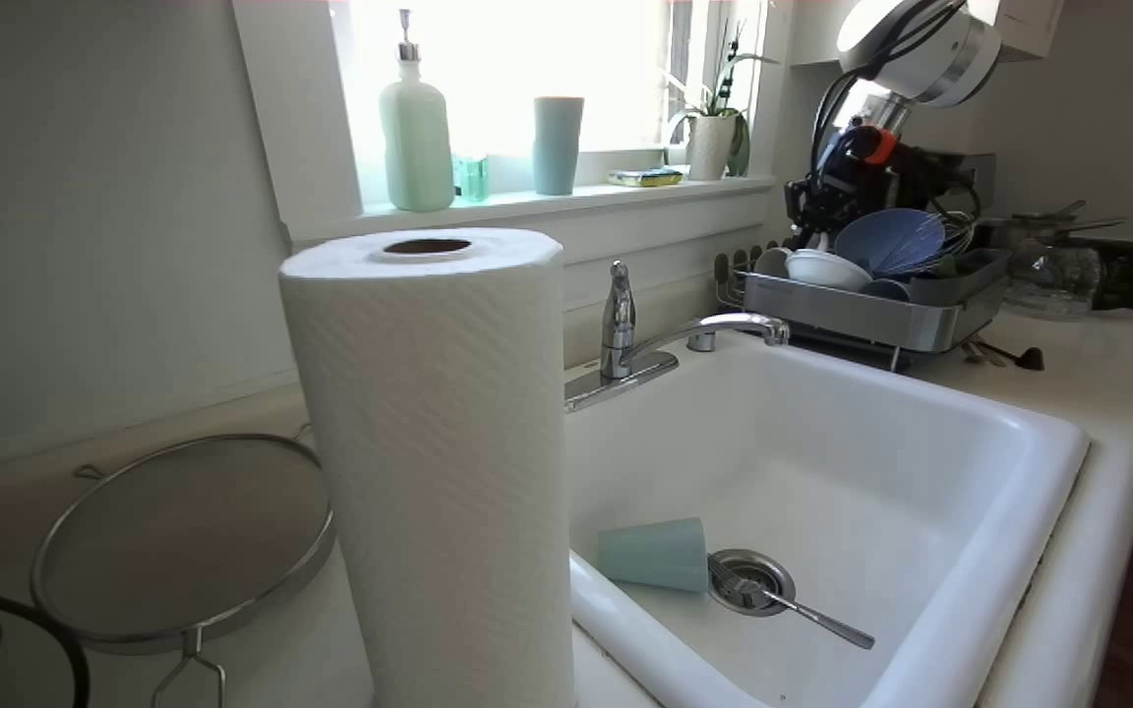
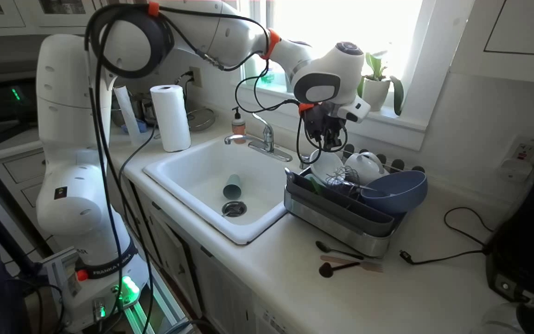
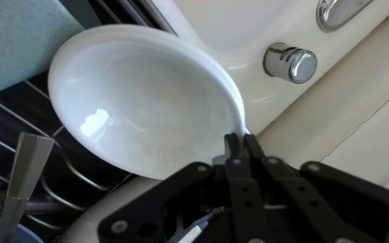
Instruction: Remove a white plate from the dishes drying rack and place it in the sink
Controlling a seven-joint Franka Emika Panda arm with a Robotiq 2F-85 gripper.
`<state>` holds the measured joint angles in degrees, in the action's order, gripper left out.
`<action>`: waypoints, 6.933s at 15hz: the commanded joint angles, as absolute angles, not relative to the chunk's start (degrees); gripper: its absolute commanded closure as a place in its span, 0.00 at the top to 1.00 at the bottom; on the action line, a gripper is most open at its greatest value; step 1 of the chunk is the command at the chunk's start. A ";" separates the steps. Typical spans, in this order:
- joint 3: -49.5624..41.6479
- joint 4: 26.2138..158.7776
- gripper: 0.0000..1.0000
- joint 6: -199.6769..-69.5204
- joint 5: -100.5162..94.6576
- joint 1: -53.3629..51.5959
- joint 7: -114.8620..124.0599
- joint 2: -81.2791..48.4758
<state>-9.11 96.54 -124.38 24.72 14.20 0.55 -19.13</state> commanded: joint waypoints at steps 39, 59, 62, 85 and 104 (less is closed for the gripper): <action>-8.68 92.62 0.29 -114.41 12.89 16.21 -9.79 -20.82; -7.75 94.81 0.03 -116.82 9.62 16.46 -18.30 -20.79; -7.85 94.47 0.02 -117.35 9.86 16.58 -18.24 -20.25; -7.04 97.39 0.02 -116.46 9.24 12.72 -15.80 -8.53; -1.83 113.55 0.02 -123.22 -9.64 2.19 -15.19 -4.92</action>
<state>-2.50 108.35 -118.68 -6.33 3.06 -14.87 -6.85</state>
